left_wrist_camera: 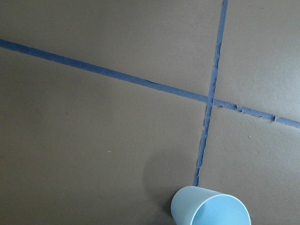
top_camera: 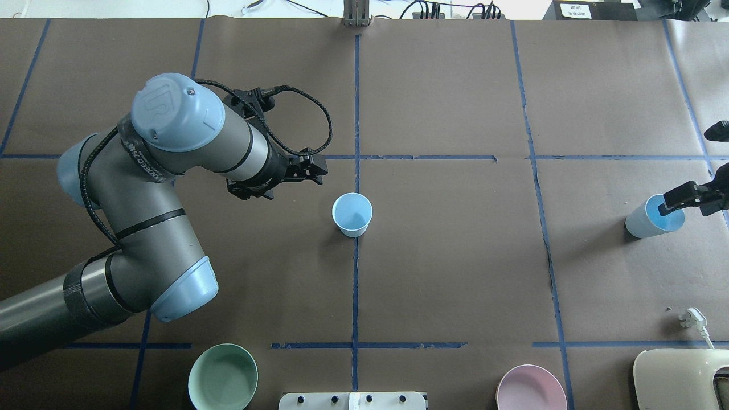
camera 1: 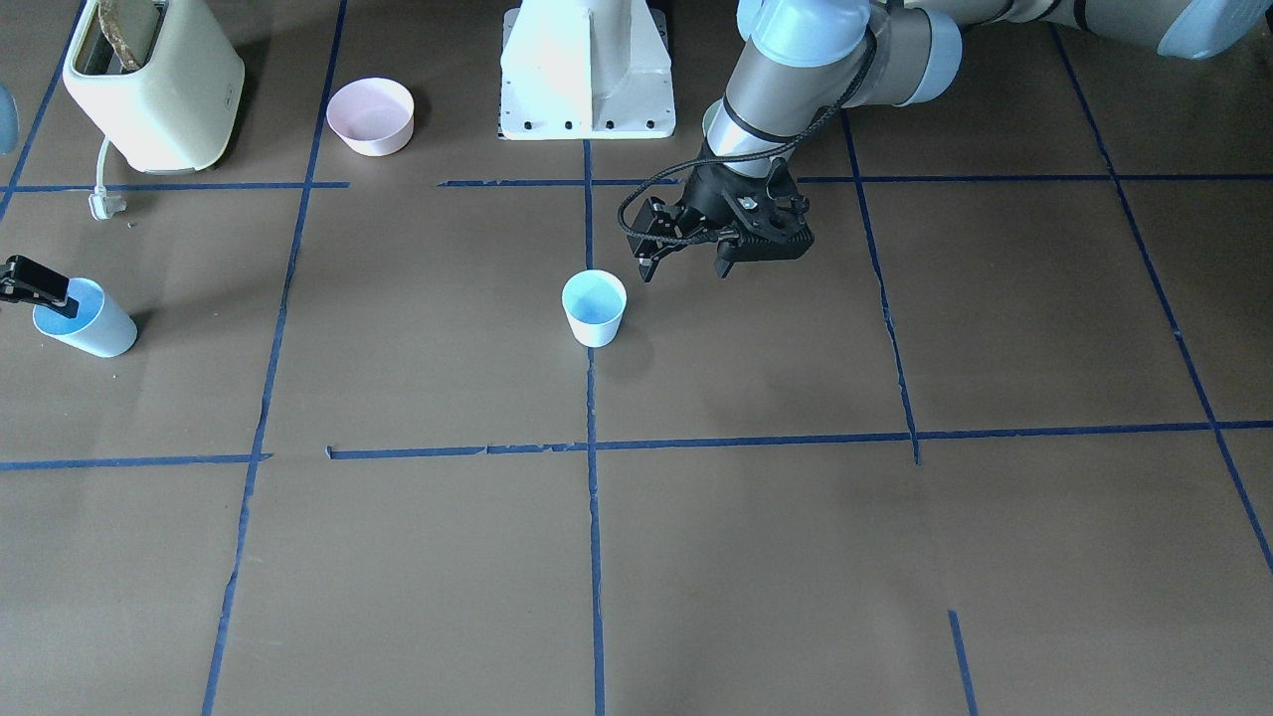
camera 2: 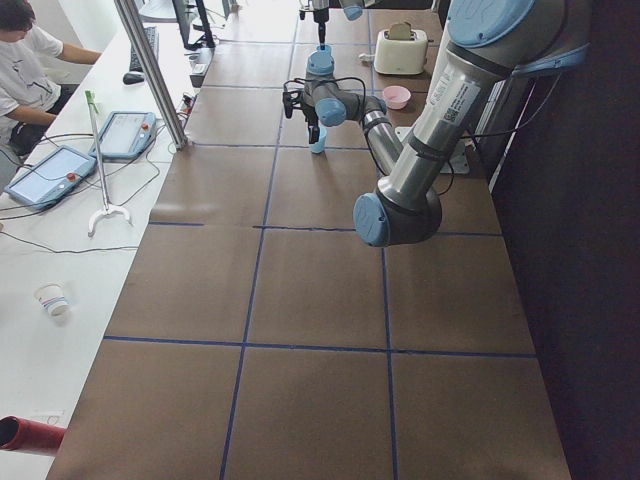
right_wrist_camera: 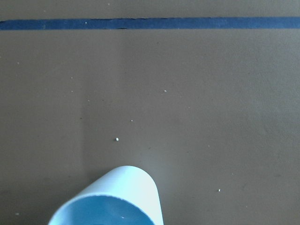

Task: Stack blue cups with both arms
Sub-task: 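Open and lift the left gripper while the right gripper grasps the other blue cup, then carry the held cup with the right gripper over the center cup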

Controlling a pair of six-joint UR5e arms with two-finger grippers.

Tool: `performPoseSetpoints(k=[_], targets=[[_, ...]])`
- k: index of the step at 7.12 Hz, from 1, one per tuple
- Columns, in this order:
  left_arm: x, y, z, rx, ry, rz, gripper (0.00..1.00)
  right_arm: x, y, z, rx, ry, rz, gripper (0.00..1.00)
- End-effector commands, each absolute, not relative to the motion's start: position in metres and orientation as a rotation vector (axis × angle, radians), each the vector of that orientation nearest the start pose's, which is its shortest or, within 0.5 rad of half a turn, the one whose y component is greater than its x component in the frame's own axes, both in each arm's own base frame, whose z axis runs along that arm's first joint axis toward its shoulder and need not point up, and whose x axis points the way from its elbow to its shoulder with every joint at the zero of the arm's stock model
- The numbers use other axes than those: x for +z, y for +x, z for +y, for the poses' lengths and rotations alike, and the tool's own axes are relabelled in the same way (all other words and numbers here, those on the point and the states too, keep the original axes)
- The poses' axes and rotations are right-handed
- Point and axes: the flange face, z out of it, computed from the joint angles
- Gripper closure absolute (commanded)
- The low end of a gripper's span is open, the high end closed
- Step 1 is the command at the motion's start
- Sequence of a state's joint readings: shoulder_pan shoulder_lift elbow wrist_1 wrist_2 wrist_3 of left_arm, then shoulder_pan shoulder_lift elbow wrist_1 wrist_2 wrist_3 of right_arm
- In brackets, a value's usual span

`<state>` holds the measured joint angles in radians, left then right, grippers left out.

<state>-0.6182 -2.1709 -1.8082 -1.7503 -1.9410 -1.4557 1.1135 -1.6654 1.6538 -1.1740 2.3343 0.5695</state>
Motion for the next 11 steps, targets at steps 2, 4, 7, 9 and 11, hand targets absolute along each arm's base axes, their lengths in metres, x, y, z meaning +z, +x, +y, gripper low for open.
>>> performPoseSetpoints(k=[2,4,7,9,11], targets=[[0.184,0.460,-0.446,-0.266,0.046,1.064,0.00,0.631,-0.164,-0.450,-0.048,-0.073,-0.809,0.89],[0.184,0.459,-0.447,-0.267,0.047,1.065,0.00,0.622,-0.166,-0.454,-0.058,-0.059,-0.821,1.00],[0.209,0.400,-0.452,-0.239,0.116,1.057,0.00,0.489,-0.183,-0.472,0.013,0.016,-0.975,1.00],[0.256,0.369,-0.464,-0.195,0.110,1.003,0.00,0.368,-0.262,-0.493,0.126,-0.034,-1.094,1.00],[0.304,0.334,-0.465,-0.136,0.106,0.959,0.00,0.236,-0.342,-0.507,0.210,-0.093,-1.062,1.00]])
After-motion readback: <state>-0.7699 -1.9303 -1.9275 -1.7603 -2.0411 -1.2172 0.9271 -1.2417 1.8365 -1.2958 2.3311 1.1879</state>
